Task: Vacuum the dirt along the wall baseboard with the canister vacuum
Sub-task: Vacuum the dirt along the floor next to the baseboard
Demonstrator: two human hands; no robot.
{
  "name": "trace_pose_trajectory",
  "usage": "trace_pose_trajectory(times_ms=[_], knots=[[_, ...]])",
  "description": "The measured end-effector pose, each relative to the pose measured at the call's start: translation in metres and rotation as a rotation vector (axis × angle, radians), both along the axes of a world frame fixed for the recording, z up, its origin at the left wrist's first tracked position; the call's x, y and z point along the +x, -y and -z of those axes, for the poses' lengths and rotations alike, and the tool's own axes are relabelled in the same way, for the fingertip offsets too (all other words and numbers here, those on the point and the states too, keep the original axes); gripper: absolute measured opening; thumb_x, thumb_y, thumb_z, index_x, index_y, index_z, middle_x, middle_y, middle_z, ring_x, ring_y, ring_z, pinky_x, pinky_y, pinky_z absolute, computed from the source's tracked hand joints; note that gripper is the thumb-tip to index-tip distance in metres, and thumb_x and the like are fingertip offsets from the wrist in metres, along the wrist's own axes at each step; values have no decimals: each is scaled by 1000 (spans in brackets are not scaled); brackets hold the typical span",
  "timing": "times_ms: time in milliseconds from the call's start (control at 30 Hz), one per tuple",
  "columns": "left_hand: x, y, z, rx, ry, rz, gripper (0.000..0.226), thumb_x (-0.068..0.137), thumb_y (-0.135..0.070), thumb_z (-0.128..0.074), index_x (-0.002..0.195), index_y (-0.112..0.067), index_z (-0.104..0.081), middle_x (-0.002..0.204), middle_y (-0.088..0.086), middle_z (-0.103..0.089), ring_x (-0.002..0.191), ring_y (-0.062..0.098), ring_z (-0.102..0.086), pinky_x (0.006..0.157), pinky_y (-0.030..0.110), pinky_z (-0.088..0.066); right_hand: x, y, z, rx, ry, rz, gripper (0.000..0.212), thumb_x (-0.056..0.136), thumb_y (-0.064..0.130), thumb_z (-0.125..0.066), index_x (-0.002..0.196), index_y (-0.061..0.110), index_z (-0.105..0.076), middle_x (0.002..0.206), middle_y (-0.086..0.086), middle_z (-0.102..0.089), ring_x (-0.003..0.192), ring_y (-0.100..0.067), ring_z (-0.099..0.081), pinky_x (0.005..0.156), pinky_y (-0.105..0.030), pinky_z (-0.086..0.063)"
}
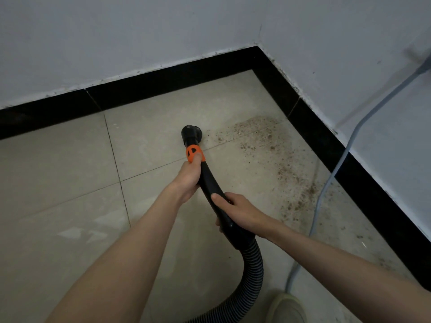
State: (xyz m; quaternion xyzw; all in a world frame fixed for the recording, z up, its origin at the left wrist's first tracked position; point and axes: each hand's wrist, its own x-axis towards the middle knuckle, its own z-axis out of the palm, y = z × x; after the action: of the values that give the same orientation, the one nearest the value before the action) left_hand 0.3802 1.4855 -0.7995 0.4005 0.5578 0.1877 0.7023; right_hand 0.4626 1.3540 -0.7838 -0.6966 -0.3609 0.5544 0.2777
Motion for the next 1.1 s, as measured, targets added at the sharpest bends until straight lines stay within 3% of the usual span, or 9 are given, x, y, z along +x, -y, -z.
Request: trace_pose_trajectory(times_ms=[100, 267, 467, 700, 900, 1100], knots=[[-1, 11, 3, -10, 18, -22, 32, 101, -34, -36, 84, -10, -47, 78, 6, -46, 69, 16, -48, 62, 26, -44, -3, 2, 3, 8, 163, -62, 38, 96, 54, -43, 84, 19, -50, 64, 1, -67, 56, -13, -66, 63, -29, -54], [3, 17, 0, -40, 41, 22, 32, 101, -36, -37, 86, -10, -48, 79, 6, -47, 70, 16, -48, 63, 26, -45, -5, 11, 5, 23, 293, -53, 40, 95, 59, -40, 82, 23, -49, 60, 2, -67, 54, -8, -65, 62, -28, -55], [19, 12, -6, -50, 56, 25, 32, 100, -36, -38, 93, -6, -48, 81, 6, -49, 70, 17, -50, 60, 26, -45, 9, 6, -1, 45, 277, 12, 41, 94, 58, -43, 79, 20, -51, 56, 3, -66, 51, -7, -65, 58, -25, -53], [20, -2, -9, -70, 31, 1, 31, 98, -36, -43, 90, -7, -48, 85, 6, -53, 74, 17, -54, 58, 26, -47, 13, -9, -2, 48, 269, 2, 42, 94, 57, -45, 76, 19, -50, 69, -7, -68, 67, -23, -69, 70, -38, -57], [2, -10, -8, -69, 3, -101, 30, 93, -39, -49, 87, -10, -50, 85, 7, -53, 75, 19, -56, 57, 29, -48, 10, -18, -8, 63, 175, -103, 41, 97, 53, -44, 76, 18, -51, 59, -1, -66, 52, -13, -65, 64, -34, -54], [-5, 15, 5, -18, -47, -124, 37, 96, -45, -43, 93, -9, -51, 80, 5, -51, 71, 18, -54, 58, 29, -45, 0, 8, -6, 27, 209, -136, 41, 97, 54, -43, 79, 17, -50, 64, -3, -68, 60, -18, -67, 65, -32, -54]])
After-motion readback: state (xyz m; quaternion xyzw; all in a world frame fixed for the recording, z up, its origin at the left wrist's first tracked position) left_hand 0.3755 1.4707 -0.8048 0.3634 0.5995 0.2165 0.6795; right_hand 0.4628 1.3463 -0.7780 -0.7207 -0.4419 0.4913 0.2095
